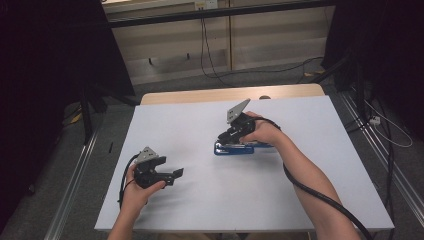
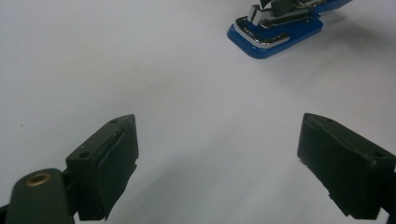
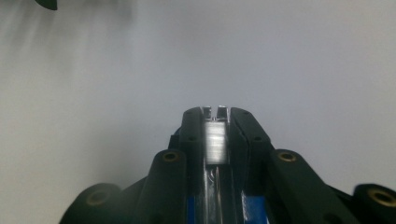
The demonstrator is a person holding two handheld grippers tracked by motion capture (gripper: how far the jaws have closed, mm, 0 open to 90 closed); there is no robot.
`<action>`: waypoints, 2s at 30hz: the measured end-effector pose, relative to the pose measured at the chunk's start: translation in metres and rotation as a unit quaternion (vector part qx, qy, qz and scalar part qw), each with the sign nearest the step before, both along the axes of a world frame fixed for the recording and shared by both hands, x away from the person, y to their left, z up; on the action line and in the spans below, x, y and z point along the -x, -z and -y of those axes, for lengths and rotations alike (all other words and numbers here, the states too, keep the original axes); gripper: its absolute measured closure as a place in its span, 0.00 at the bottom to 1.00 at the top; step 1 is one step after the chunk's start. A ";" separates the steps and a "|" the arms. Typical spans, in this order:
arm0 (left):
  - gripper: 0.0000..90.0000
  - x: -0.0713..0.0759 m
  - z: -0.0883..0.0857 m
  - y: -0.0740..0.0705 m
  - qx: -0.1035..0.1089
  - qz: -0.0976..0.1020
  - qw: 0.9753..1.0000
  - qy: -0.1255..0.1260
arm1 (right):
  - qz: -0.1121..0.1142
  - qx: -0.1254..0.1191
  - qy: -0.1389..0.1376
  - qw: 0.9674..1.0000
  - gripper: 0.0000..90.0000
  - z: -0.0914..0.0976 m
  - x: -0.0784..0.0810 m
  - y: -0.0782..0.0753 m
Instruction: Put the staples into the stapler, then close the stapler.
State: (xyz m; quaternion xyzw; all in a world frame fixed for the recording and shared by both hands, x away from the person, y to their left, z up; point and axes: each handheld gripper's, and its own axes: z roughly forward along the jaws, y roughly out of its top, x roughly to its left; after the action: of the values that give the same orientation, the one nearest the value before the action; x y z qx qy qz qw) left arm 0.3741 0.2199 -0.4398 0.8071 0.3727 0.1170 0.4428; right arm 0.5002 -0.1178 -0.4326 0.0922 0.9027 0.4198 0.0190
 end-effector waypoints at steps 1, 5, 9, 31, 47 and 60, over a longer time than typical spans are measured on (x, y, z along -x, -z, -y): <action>0.14 0.000 0.000 0.000 0.000 0.000 1.000 0.000 | 0.003 -0.002 0.004 1.000 0.78 0.000 0.000 0.000; 0.14 0.000 0.000 0.000 -0.001 0.003 1.000 -0.001 | 0.001 -0.010 0.018 1.000 0.74 0.005 0.002 -0.002; 0.14 0.000 0.000 -0.001 0.001 0.004 1.000 0.000 | -0.002 -0.024 0.039 0.999 0.64 0.013 0.006 -0.008; 0.14 -0.004 0.010 -0.002 0.002 0.012 1.000 0.016 | 0.035 -0.032 0.196 0.980 0.35 0.087 0.063 -0.021; 0.14 -0.009 0.016 -0.004 0.015 0.011 1.000 0.025 | 0.054 -0.002 0.265 0.963 0.20 0.120 0.099 -0.009; 0.14 -0.011 0.028 -0.003 0.019 0.007 0.999 0.029 | 0.053 -0.009 0.295 0.954 0.18 0.137 0.113 -0.003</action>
State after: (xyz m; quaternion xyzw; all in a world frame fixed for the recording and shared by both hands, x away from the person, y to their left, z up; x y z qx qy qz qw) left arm 0.3847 0.1918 -0.4369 0.8081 0.3484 0.1026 0.4636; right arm 0.3871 -0.2549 -0.4299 0.3318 0.8294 0.4076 0.1893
